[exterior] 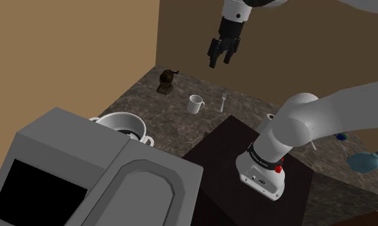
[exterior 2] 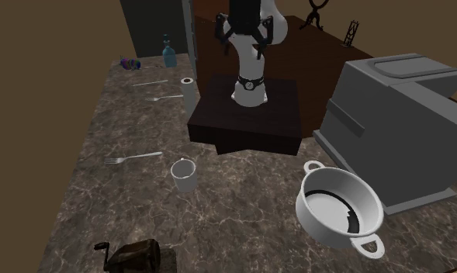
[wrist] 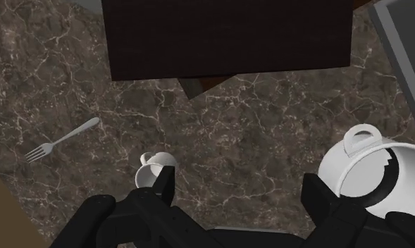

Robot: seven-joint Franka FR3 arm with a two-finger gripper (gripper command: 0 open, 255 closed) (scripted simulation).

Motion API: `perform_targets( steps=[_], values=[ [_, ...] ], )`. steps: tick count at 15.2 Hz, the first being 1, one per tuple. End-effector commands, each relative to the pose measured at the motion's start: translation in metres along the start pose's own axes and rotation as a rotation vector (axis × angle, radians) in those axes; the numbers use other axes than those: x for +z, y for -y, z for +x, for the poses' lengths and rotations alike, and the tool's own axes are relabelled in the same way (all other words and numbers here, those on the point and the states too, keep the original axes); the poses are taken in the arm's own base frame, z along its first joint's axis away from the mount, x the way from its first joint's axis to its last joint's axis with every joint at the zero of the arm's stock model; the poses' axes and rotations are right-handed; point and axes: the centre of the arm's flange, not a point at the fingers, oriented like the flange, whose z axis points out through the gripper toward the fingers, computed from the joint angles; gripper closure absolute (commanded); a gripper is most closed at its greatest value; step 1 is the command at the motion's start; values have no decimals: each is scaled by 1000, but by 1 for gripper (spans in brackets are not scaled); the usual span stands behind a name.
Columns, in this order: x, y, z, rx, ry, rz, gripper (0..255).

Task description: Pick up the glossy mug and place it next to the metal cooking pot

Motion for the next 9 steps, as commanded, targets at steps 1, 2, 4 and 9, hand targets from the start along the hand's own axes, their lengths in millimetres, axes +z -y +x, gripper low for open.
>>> perform_targets(
  steps=[1, 2, 4, 9],
  values=[
    [24, -6, 7, -6, -9, -4, 0],
    [35, -10, 12, -9, -12, -6, 0],
    [58, -17, 22, -14, -18, -10, 0],
    [115, -34, 48, -28, -33, -19, 0]
  ],
)
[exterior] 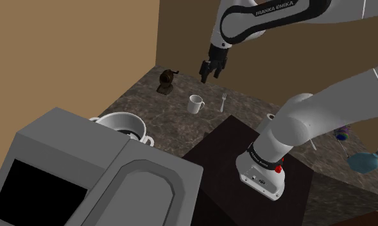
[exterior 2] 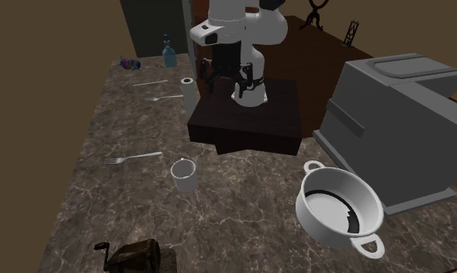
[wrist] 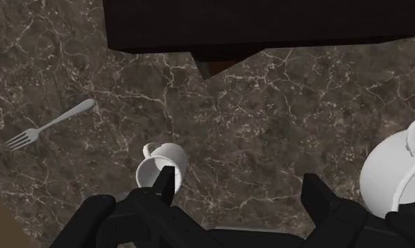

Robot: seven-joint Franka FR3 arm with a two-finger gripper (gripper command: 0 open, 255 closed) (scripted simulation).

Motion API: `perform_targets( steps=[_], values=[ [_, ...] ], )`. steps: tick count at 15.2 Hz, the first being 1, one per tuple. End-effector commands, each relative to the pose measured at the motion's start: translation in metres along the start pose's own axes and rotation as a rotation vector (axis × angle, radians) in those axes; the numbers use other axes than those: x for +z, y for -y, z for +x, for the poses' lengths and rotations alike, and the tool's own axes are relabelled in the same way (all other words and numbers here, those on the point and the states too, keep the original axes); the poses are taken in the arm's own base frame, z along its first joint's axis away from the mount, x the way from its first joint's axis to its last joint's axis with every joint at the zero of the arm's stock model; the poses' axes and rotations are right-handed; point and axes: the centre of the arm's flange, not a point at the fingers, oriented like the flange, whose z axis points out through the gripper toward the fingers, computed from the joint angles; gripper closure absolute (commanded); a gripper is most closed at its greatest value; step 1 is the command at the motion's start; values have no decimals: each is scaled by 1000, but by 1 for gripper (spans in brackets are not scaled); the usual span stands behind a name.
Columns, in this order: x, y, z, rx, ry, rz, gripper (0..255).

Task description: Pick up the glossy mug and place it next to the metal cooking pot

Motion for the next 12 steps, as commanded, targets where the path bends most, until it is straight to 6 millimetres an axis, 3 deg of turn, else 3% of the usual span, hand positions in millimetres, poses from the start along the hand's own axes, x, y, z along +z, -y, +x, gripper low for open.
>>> perform_targets(
  steps=[1, 12],
  values=[
    [24, -4, 10, -6, -9, -4, 0],
    [149, -42, 67, -36, -42, -25, 0]
  ],
)
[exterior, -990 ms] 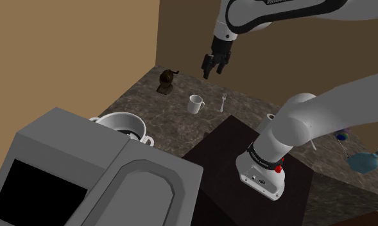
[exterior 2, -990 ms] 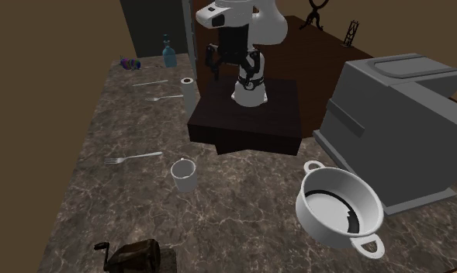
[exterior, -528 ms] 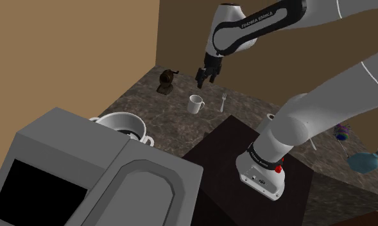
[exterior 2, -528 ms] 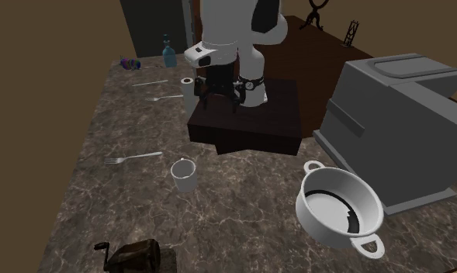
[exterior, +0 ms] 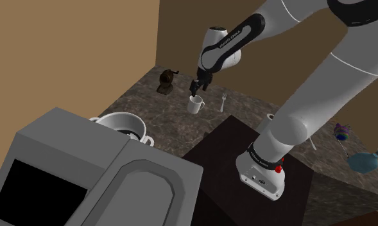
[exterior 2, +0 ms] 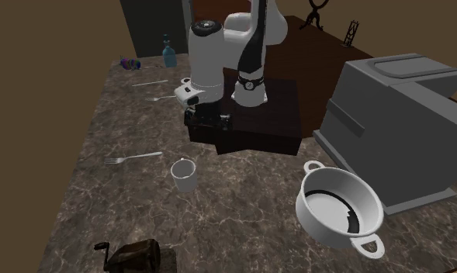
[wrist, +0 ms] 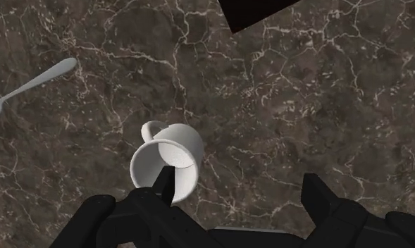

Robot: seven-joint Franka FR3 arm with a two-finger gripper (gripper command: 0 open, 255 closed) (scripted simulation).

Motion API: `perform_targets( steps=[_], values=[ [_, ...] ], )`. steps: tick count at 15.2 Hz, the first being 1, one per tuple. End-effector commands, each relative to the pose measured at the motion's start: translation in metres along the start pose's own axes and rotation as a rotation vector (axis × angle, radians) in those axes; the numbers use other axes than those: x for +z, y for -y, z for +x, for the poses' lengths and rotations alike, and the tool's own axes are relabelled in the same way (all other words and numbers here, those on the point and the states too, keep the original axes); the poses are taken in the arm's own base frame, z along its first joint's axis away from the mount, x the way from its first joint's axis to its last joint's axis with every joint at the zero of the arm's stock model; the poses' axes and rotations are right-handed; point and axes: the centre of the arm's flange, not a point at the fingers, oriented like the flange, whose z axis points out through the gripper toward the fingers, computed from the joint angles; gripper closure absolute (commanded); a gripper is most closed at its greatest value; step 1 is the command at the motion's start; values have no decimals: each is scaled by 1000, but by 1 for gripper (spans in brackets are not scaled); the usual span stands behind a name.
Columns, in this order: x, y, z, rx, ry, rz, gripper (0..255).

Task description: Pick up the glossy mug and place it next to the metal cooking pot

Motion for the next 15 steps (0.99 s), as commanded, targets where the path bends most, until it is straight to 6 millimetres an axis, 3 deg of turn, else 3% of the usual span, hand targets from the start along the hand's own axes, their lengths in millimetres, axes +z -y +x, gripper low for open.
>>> perform_targets(
  steps=[1, 9, 15],
  values=[
    [24, -9, 10, -6, -8, -5, 0],
    [113, -36, 49, -27, -31, -20, 0],
    [144, -36, 50, -27, -31, -20, 0]
  ],
)
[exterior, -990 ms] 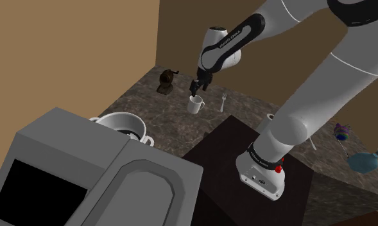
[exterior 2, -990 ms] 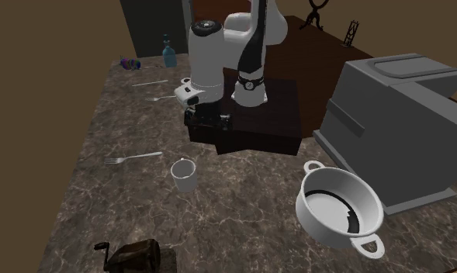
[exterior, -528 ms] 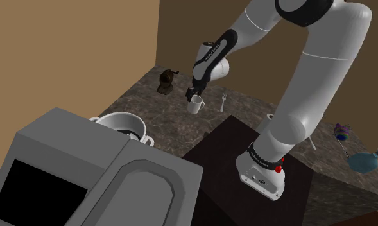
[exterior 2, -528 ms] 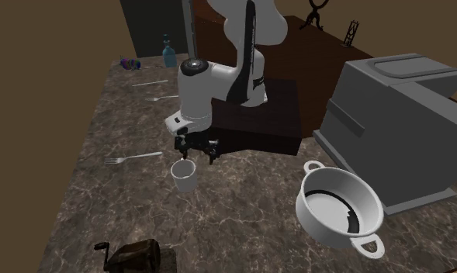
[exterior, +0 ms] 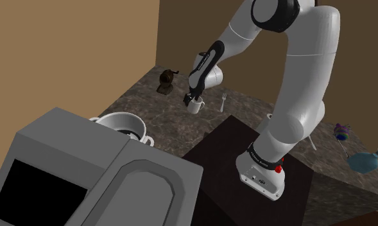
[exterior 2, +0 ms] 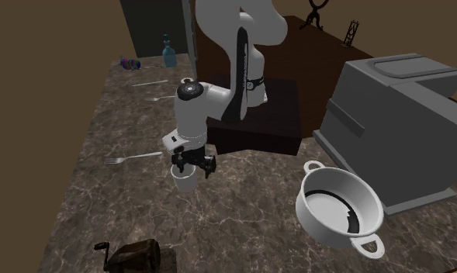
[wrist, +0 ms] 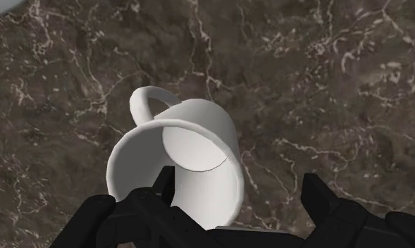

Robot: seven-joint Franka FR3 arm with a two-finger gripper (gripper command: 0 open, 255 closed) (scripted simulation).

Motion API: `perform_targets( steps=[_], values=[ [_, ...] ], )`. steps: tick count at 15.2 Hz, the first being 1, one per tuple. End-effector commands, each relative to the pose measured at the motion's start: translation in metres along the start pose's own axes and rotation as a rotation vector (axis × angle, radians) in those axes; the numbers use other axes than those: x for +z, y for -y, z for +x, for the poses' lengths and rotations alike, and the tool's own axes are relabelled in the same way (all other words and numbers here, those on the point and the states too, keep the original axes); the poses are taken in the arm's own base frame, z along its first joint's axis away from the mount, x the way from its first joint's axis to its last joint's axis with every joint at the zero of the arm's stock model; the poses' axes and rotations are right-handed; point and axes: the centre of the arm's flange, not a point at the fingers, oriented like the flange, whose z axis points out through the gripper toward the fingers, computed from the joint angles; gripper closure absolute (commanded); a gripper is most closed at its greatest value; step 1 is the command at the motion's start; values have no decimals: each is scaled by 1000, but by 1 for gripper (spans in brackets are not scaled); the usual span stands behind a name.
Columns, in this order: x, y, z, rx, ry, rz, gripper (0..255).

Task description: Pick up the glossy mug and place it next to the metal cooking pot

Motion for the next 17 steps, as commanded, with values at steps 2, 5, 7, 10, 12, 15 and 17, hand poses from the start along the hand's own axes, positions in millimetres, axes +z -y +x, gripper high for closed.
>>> perform_targets(
  steps=[2, 5, 7, 10, 12, 15, 17],
  values=[
    [13, -1, -1, 0, 0, 0, 0],
    [13, -1, -1, 0, 0, 0, 0],
    [13, -1, -1, 0, 0, 0, 0],
    [13, -1, -1, 0, 0, 0, 255],
    [13, -1, -1, 0, 0, 0, 255],
    [13, -1, -1, 0, 0, 0, 255],
    [13, -1, -1, 0, 0, 0, 255]
  ],
)
